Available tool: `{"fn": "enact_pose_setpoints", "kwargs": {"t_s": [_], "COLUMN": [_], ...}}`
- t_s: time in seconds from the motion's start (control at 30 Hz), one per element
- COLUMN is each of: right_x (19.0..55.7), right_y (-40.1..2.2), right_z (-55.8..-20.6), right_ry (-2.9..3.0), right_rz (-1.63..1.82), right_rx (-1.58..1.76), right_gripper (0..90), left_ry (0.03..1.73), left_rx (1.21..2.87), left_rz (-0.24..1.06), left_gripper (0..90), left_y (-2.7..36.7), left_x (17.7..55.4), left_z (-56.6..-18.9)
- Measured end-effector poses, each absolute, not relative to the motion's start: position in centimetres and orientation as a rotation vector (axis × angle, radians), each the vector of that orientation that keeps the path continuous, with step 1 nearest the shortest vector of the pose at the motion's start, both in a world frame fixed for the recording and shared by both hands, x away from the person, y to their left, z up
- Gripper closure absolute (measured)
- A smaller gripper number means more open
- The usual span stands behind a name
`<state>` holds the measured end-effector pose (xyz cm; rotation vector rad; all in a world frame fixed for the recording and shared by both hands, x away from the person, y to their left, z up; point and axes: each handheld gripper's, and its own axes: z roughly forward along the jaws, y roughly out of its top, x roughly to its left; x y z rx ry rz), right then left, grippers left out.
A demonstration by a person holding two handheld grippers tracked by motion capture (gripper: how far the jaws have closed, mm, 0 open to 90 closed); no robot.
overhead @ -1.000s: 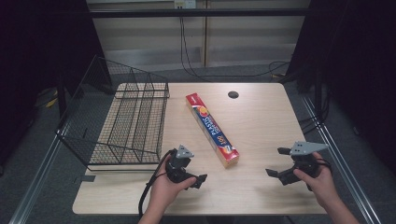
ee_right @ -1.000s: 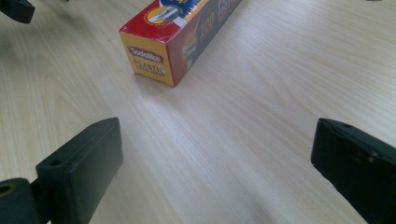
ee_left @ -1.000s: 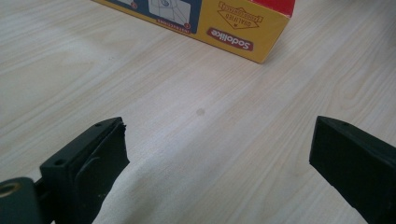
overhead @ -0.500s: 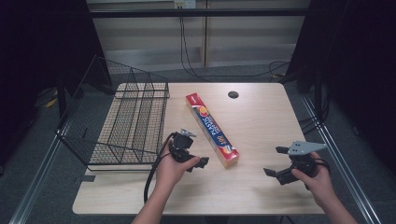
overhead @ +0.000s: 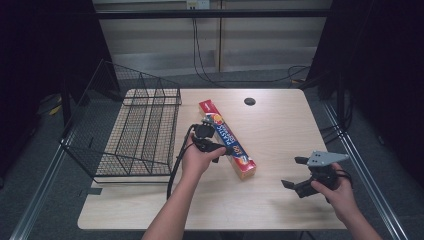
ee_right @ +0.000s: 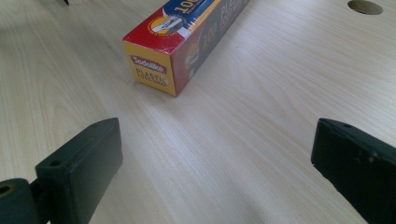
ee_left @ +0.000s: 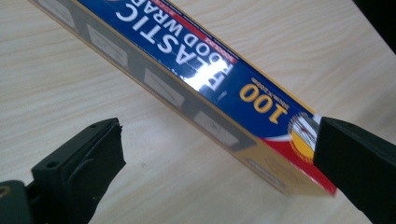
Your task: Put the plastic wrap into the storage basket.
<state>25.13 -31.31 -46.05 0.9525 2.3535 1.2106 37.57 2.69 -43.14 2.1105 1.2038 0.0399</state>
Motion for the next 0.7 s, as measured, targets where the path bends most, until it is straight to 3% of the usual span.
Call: {"fn": "enact_pose_setpoints", "kwargs": {"t_s": [0.7], "right_x": [25.1], "right_y": [-31.7], "right_z": [-46.0], "right_ry": [2.341], "right_rz": [1.224], "right_rx": [0.963], "right_gripper": [1.9], "left_ry": [1.431], "left_rx": [2.045], "left_rz": [0.116], "left_gripper": [3.1], "left_y": [-0.8], "left_x": [42.4], "left_z": [-44.4]}}
